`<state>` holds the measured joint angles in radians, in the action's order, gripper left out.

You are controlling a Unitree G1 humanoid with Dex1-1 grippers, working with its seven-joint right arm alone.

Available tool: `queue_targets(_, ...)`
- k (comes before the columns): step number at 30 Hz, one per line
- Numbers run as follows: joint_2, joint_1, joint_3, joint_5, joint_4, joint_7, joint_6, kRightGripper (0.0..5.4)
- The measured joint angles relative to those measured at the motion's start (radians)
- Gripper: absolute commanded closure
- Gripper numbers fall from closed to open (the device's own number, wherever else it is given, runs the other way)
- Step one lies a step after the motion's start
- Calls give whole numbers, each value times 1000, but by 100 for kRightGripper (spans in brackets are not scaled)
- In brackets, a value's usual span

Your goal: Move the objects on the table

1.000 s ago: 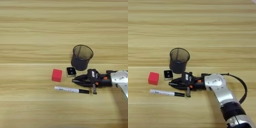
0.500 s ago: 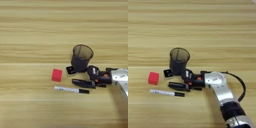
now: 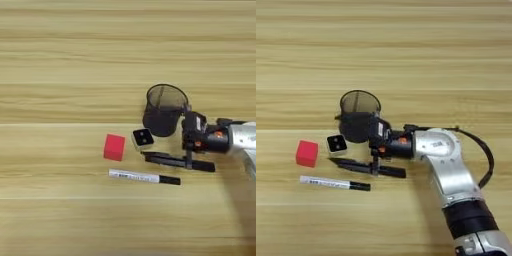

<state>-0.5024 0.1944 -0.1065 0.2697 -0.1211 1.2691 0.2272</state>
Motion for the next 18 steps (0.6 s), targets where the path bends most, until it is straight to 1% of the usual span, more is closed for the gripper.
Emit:
queue_targets(2,0,0,11,16,31,-2,-17,2)
queue_targets(5,-2,1,32,51,74,-6,-43,2)
queue_targets(6,-4,3,41,72,98,-10,-54,2)
queue_targets(10,-6,8,77,107,149,-27,-88,2)
queue_targets(12,-5,31,103,112,152,-60,-96,2)
queue_targets(13,7,70,134,112,136,-125,-107,2)
queue_targets(14,15,102,156,111,118,-169,-109,2)
queue_targets(17,39,171,203,106,73,-278,-110,2)
queue_targets(18,40,178,208,106,71,-284,-110,2)
